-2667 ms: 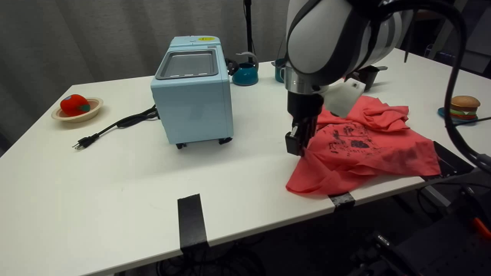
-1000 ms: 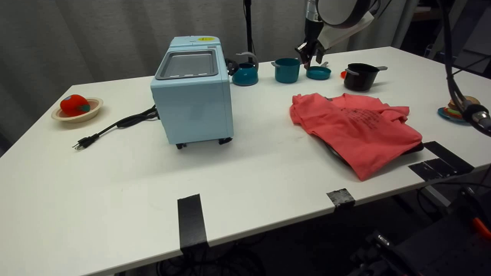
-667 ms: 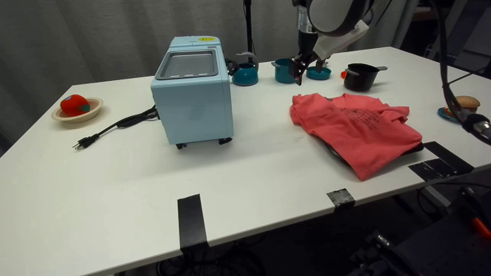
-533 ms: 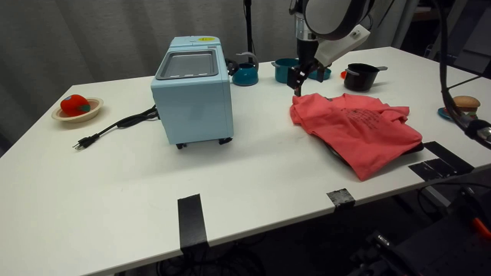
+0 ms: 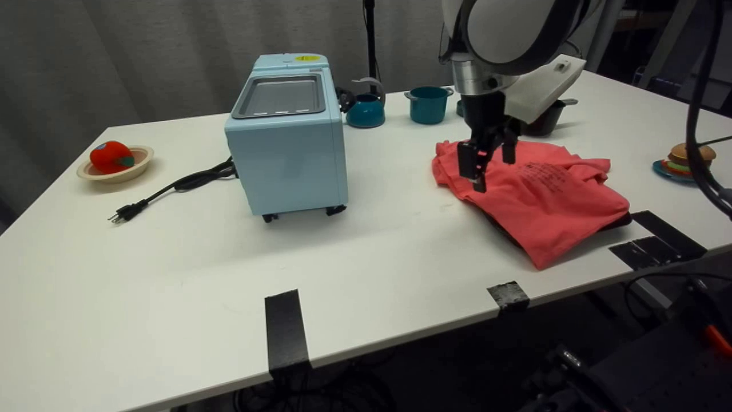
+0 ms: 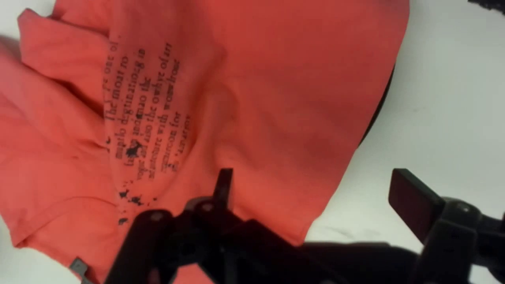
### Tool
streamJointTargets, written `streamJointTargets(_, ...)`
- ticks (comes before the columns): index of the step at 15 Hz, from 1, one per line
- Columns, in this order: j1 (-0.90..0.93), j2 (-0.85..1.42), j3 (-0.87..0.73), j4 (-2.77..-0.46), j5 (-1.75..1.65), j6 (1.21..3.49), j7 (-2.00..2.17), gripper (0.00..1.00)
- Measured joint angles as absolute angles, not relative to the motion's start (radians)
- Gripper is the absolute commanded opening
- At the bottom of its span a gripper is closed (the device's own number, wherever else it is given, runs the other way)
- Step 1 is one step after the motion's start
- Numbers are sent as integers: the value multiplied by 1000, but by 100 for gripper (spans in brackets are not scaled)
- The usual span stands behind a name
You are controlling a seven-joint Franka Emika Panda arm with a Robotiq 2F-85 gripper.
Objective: Fold the cloth on the table
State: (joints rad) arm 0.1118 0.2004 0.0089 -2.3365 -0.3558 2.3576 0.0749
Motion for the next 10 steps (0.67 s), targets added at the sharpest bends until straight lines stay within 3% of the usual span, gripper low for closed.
streamJointTargets(10, 112, 215, 35, -2447, -358, 2336, -4, 96)
